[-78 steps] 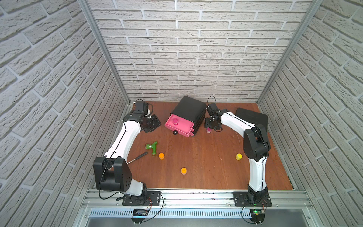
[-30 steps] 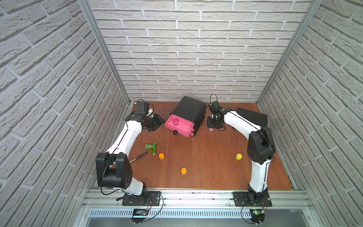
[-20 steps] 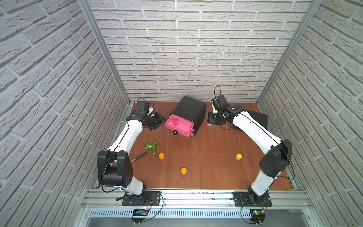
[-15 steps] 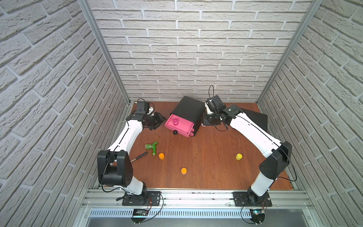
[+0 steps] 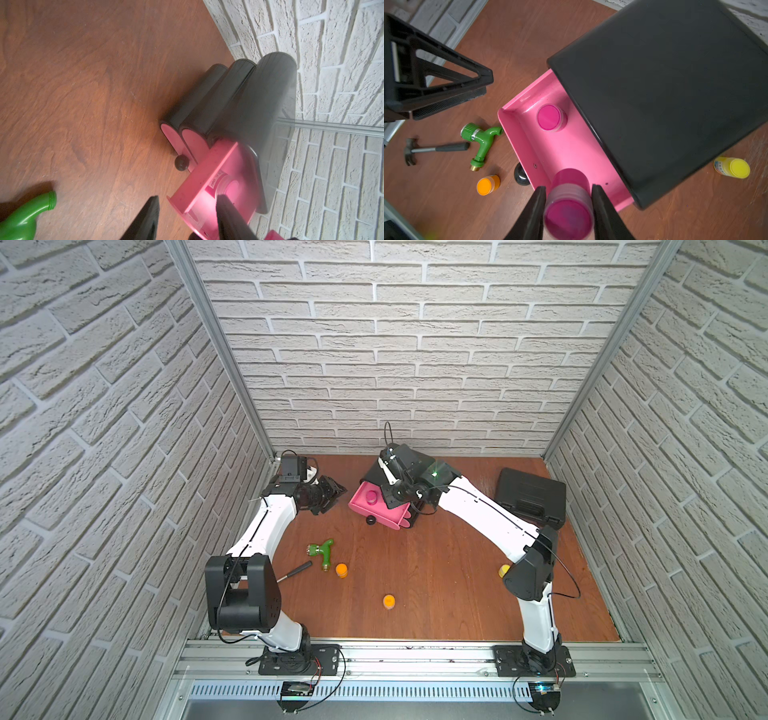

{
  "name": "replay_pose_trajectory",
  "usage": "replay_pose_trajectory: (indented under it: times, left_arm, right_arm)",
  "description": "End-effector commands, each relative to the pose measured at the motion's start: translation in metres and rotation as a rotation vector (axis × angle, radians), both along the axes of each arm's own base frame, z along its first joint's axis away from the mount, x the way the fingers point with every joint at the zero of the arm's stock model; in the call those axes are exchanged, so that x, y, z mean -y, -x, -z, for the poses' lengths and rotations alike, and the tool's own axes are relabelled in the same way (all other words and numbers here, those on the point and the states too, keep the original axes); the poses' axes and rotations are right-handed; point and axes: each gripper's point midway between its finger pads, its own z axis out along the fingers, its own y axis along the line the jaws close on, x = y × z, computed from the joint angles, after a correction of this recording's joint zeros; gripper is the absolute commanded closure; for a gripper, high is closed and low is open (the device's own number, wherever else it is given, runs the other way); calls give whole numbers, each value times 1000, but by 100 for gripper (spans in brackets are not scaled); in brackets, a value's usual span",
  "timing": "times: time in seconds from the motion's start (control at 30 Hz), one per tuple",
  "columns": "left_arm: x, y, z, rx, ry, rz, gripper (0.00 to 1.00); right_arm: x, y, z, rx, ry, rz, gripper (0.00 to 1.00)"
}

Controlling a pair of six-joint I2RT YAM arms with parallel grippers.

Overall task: Put the paint cans in the drawer according to color
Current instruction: Place the paint can in the drawer.

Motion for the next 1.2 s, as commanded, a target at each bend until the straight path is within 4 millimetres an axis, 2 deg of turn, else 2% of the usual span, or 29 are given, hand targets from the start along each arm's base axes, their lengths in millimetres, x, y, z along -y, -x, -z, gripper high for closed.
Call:
replay_pose_trajectory:
  times: [0.0,0.2,0.47,0.67,0.83,1.03,1.17]
  left_arm:
    - [2,-5,-4,29,34,2,52]
    - [3,-3,0,17,40,8,54]
    - [4,0,5,-6,36,9,56]
    - [4,8,9,-21,27,19,60]
    - [2,19,9,-38,2,30,66]
    - [8,34,12,-50,6,39,70]
    - [13,43,12,-58,11,50,77]
  right_arm:
    - [-3,-8,-7,73,64,-35,73]
    - [-9,-19,3,93,119,-45,73]
    - [-11,-20,24,67,163,-63,70]
    - [-14,-23,32,63,168,-68,65]
    - [-12,-26,34,74,188,-69,56]
    - [-11,-23,22,84,167,-64,48]
    - [-13,-16,-8,91,76,-61,48]
